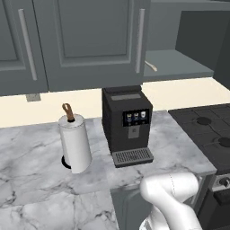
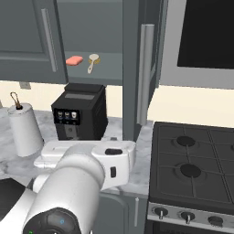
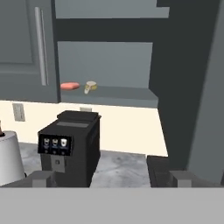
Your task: Pick up the bar soap and dish brush from the sink, and place them back in the cabinet, and close the cabinet doors.
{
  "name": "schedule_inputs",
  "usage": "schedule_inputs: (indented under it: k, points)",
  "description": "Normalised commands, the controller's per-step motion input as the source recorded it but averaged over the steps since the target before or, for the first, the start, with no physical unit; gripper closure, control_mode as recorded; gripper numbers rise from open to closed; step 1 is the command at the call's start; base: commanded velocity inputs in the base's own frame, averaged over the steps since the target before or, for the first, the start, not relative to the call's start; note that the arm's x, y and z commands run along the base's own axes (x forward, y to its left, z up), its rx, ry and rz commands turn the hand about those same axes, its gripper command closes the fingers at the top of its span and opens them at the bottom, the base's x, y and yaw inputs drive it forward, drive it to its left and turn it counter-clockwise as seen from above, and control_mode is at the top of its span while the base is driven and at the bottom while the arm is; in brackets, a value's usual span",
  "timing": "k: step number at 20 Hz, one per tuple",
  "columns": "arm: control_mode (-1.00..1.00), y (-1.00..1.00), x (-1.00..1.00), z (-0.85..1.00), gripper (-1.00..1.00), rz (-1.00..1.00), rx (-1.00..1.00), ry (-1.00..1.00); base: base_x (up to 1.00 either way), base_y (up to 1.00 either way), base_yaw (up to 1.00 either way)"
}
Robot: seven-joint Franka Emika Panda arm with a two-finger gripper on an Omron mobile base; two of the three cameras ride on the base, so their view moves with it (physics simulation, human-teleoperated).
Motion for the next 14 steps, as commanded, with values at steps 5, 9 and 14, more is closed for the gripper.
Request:
schedule_inputs:
  k: [5, 9, 14]
  points:
    - [-1.0, -0.2, 0.0, -0.08, -1.0, 0.0, 0.0, 0.0, 0.0, 0.0, 0.0]
    - [-1.0, -0.21, 0.03, -0.08, -1.0, 0.0, 0.0, 0.0, 0.0, 0.0, 0.0]
    - [-1.0, -0.25, 0.06, -0.02, -1.0, 0.0, 0.01, 0.0, 0.0, 0.0, 0.0]
